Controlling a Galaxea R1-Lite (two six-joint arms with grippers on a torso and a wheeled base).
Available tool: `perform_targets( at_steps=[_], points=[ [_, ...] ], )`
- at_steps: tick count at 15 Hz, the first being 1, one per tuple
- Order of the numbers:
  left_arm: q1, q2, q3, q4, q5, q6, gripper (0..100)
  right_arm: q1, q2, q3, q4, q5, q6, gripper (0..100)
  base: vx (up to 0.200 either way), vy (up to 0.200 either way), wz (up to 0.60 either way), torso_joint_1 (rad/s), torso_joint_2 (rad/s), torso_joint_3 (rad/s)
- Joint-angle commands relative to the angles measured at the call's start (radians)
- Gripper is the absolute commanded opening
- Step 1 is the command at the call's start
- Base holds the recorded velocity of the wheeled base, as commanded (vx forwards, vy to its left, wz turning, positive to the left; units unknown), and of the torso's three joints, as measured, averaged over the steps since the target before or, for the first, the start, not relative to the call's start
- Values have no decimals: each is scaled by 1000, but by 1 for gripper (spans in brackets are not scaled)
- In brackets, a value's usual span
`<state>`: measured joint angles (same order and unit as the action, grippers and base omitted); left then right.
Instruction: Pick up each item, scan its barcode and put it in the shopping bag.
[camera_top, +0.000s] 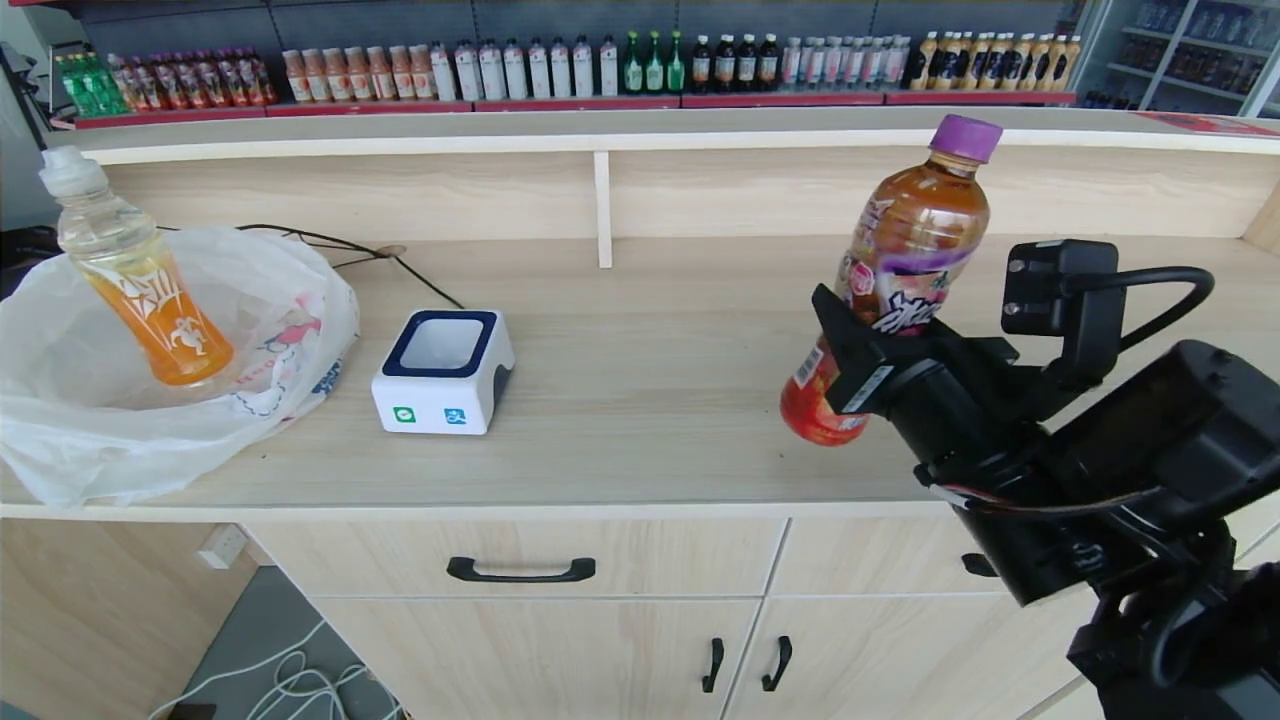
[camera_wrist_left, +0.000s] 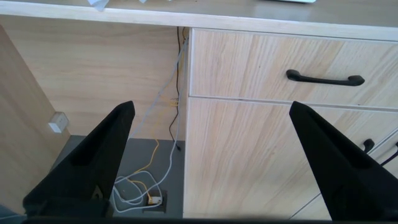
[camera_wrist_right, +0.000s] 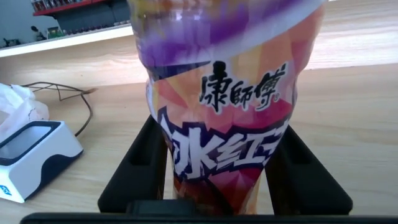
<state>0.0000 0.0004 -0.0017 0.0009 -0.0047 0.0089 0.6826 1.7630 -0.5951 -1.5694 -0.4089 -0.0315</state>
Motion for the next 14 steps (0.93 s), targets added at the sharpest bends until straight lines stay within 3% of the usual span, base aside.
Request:
perform_targets(
  at_steps=[1,9,14],
  points=[
    [0,0,0,-1,0,0,100,8,-71,49,-1,-1,1,0,0,0,0,0,0,0],
    [0,0,0,-1,0,0,100,43,-293,244,-1,-1,38,0,0,0,0,0,0,0],
    [0,0,0,1,0,0,100,68,-390,328,-1,7,165,0,0,0,0,0,0,0]
  ],
)
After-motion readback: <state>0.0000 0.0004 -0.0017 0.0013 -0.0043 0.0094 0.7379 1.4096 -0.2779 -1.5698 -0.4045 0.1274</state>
